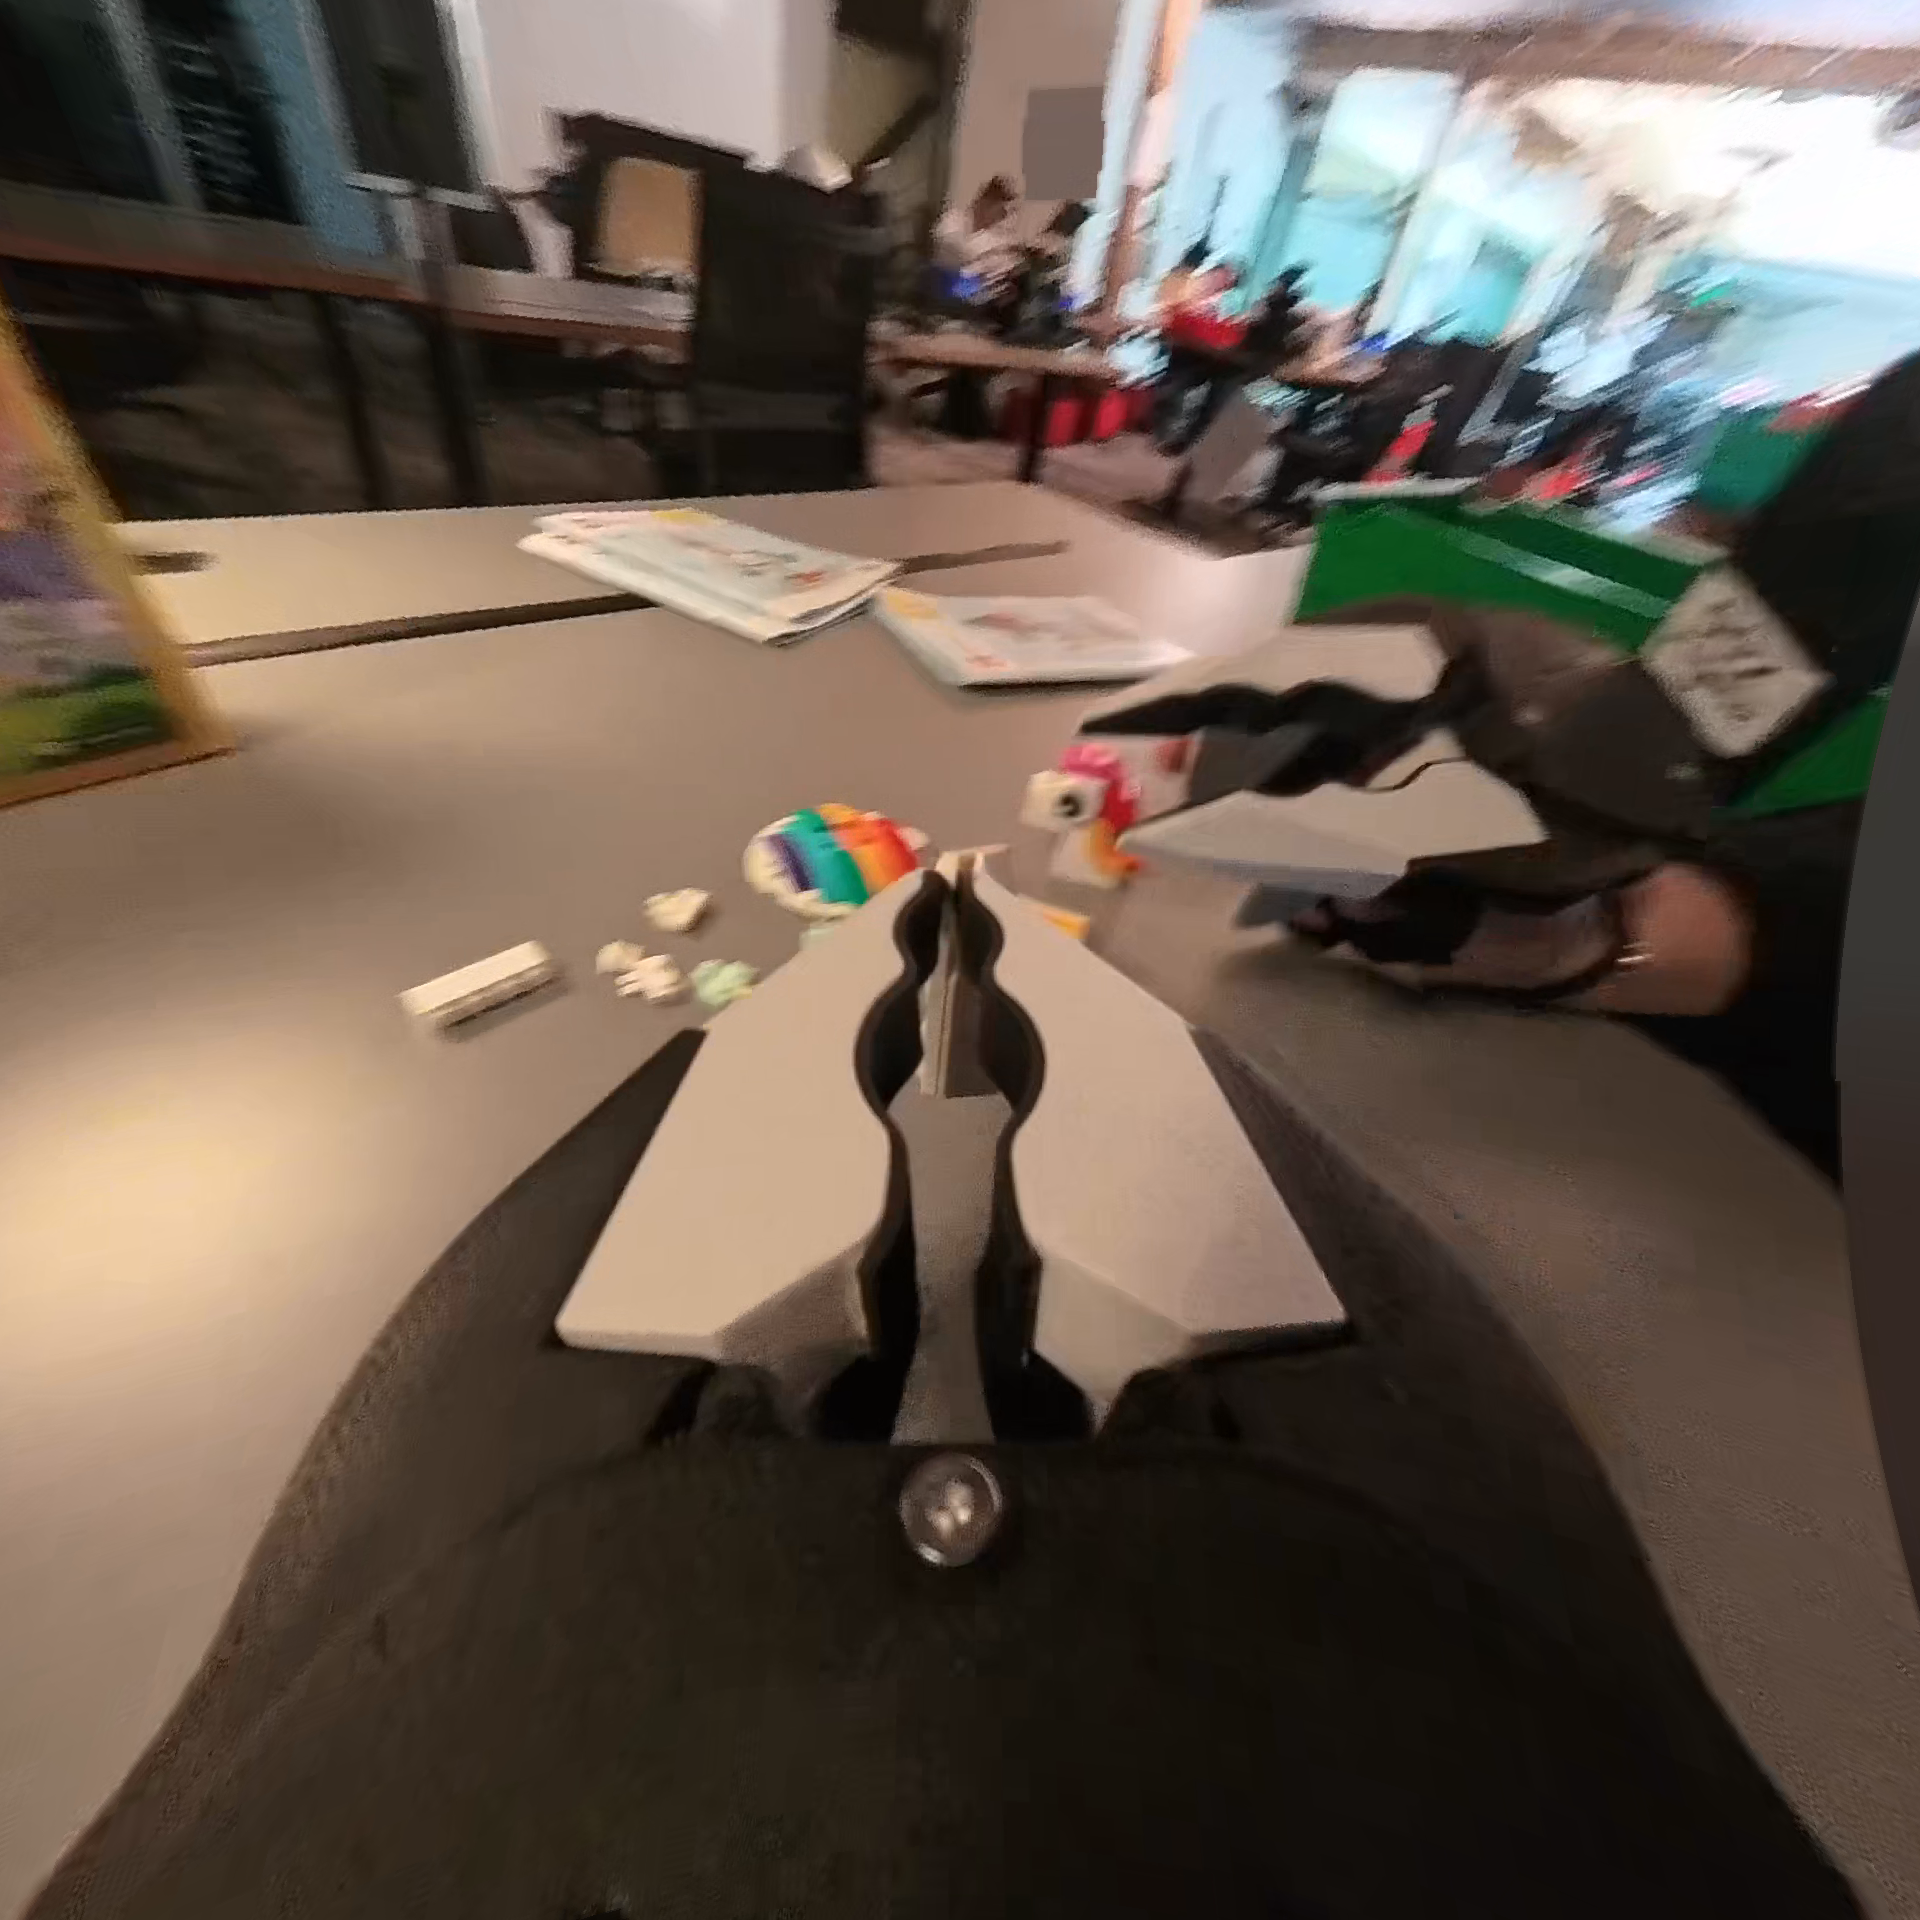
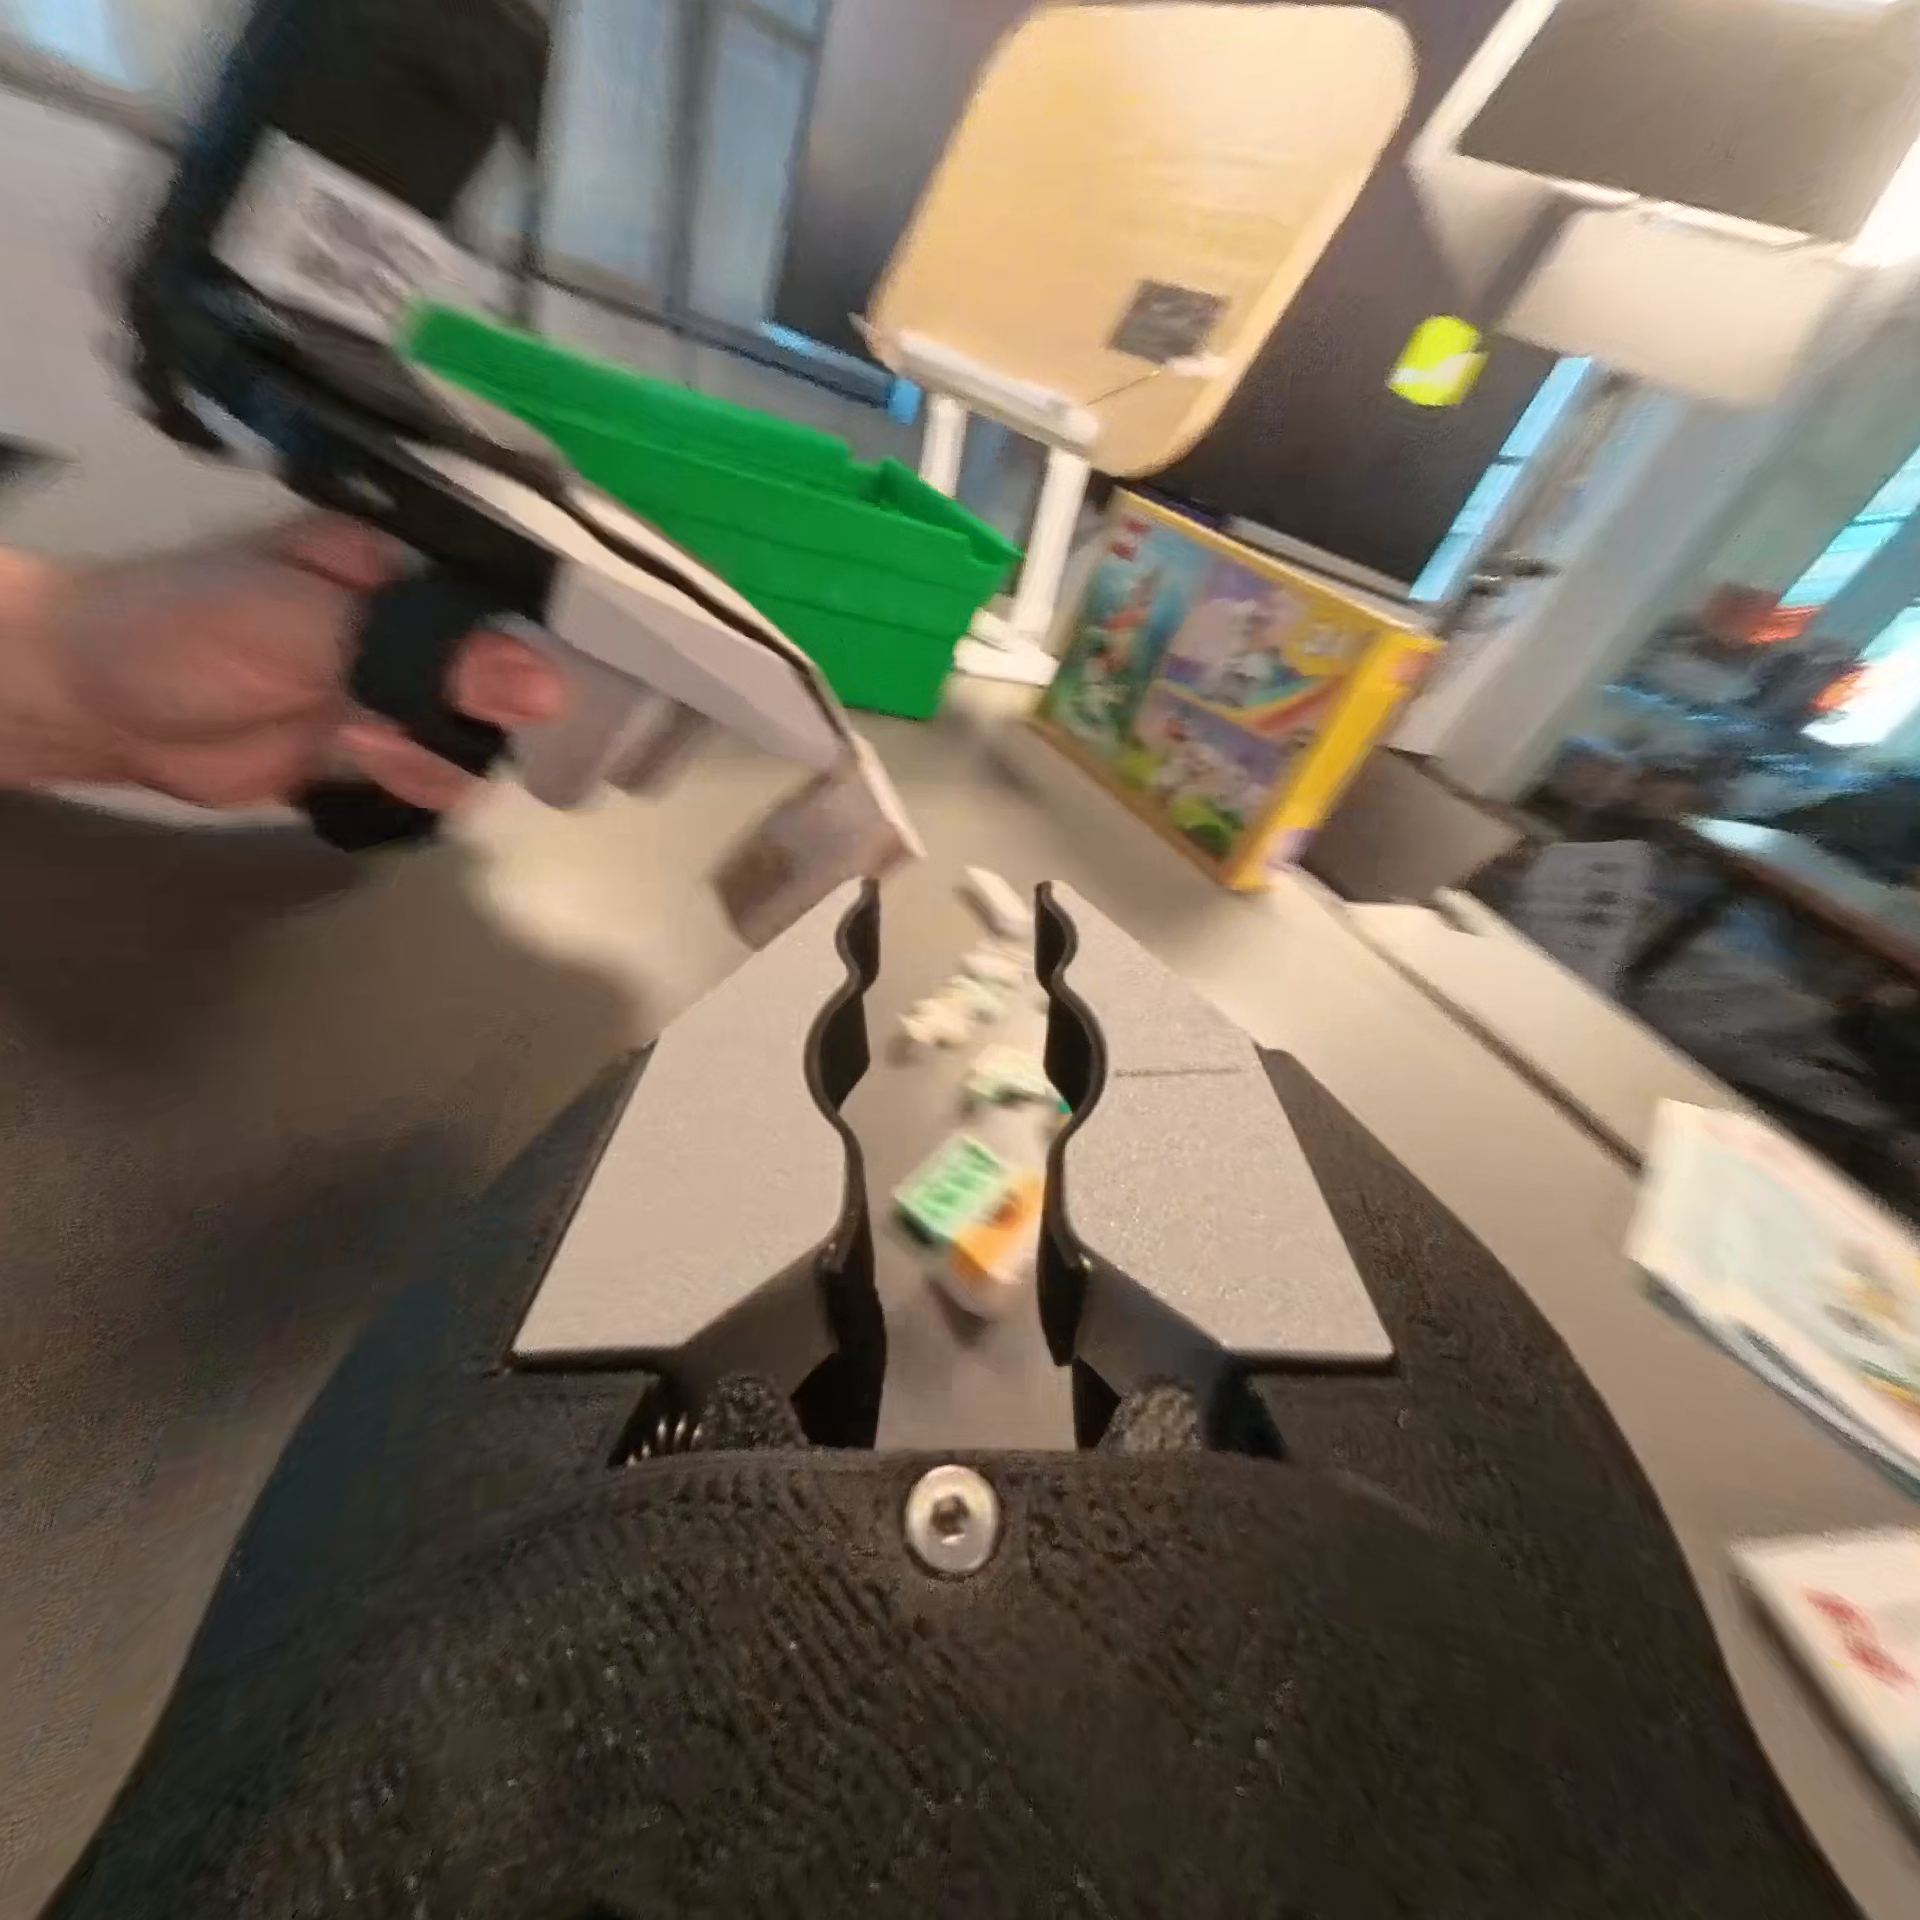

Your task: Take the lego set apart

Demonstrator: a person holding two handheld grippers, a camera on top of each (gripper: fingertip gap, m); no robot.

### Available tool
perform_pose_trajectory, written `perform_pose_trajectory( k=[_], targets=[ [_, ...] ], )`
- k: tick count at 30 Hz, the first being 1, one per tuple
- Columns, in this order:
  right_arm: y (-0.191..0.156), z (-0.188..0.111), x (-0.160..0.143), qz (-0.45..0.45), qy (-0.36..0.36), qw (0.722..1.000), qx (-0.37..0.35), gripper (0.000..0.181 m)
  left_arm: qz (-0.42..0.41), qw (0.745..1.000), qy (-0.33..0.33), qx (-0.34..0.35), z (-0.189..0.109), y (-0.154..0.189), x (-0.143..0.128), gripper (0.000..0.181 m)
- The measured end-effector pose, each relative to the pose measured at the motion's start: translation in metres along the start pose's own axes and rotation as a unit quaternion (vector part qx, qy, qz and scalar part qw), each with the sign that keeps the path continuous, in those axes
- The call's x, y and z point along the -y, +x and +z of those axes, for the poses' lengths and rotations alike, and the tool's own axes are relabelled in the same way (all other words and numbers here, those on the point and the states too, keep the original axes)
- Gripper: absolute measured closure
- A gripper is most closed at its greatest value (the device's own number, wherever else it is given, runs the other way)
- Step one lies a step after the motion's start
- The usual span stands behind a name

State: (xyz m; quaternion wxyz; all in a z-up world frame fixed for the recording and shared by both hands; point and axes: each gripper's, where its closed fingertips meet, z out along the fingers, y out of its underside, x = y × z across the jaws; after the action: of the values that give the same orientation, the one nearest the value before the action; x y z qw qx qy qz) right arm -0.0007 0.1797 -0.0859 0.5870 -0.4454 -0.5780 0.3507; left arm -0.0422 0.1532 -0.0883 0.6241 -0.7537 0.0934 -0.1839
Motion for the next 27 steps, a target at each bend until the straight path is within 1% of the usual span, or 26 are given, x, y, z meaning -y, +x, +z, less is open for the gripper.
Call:
perform_pose_trajectory(
  k=[1,2,4,7,9,10,13,15,17,19,20,22,23,25,27],
  targets=[
    [0.008,0.002,-0.011,-0.03,-0.032,0.999,-0.02,0.153,0.014,0.999,-0.019,0.031,0.0,-0.008,-0.005,0.179],
    [0.01,0.004,-0.022,-0.051,-0.065,0.996,-0.023,0.151,0.029,0.998,-0.042,0.047,0.0,-0.013,-0.011,0.179],
    [0.007,0.006,-0.038,-0.067,-0.114,0.991,-0.009,0.148,0.067,0.992,-0.073,0.079,0.001,-0.02,-0.02,0.179],
    [0.002,0.006,-0.056,-0.067,-0.178,0.982,0.0,0.148,0.148,0.974,-0.128,0.116,0.004,-0.026,-0.035,0.179],
    [-0.003,0.0,-0.073,-0.039,-0.24,0.97,0.009,0.14,0.194,0.964,-0.137,0.119,0.006,-0.021,-0.036,0.179],
    [-0.005,-0.002,-0.075,-0.022,-0.254,0.967,0.01,0.138,0.208,0.961,-0.141,0.118,0.007,-0.018,-0.038,0.179],
    [0.0,-0.008,-0.078,0.002,-0.265,0.964,-0.007,0.138,0.205,0.962,-0.156,0.094,0.013,-0.008,-0.047,0.176],
    [0.003,-0.009,-0.082,0.02,-0.277,0.961,-0.009,0.14,0.188,0.966,-0.159,0.075,0.017,-0.001,-0.051,0.167],
    [0.004,-0.009,-0.086,0.039,-0.287,0.957,-0.006,0.144,0.173,0.972,-0.148,0.057,0.019,0.005,-0.049,0.159],
    [0.005,-0.009,-0.089,0.06,-0.296,0.953,0.0,0.151,0.148,0.981,-0.125,0.027,0.02,0.015,-0.043,0.156],
    [0.004,-0.008,-0.09,0.065,-0.299,0.952,0.003,0.159,0.13,0.985,-0.111,0.009,0.019,0.02,-0.039,0.155],
    [0.004,-0.008,-0.087,0.055,-0.291,0.955,0.0,0.161,0.079,0.993,-0.083,-0.029,0.019,0.03,-0.032,0.155],
    [0.005,-0.007,-0.078,0.031,-0.26,0.965,-0.009,0.161,0.048,0.995,-0.069,-0.045,0.018,0.034,-0.027,0.155],
    [0.003,-0.005,-0.045,-0.02,-0.158,0.987,-0.028,0.162,-0.027,0.995,-0.041,-0.082,0.017,0.039,-0.019,0.155],
    [-0.006,-0.007,-0.019,-0.055,-0.082,0.994,-0.036,0.163,-0.102,0.986,-0.012,-0.128,0.015,0.043,-0.011,0.154]
  ],
)
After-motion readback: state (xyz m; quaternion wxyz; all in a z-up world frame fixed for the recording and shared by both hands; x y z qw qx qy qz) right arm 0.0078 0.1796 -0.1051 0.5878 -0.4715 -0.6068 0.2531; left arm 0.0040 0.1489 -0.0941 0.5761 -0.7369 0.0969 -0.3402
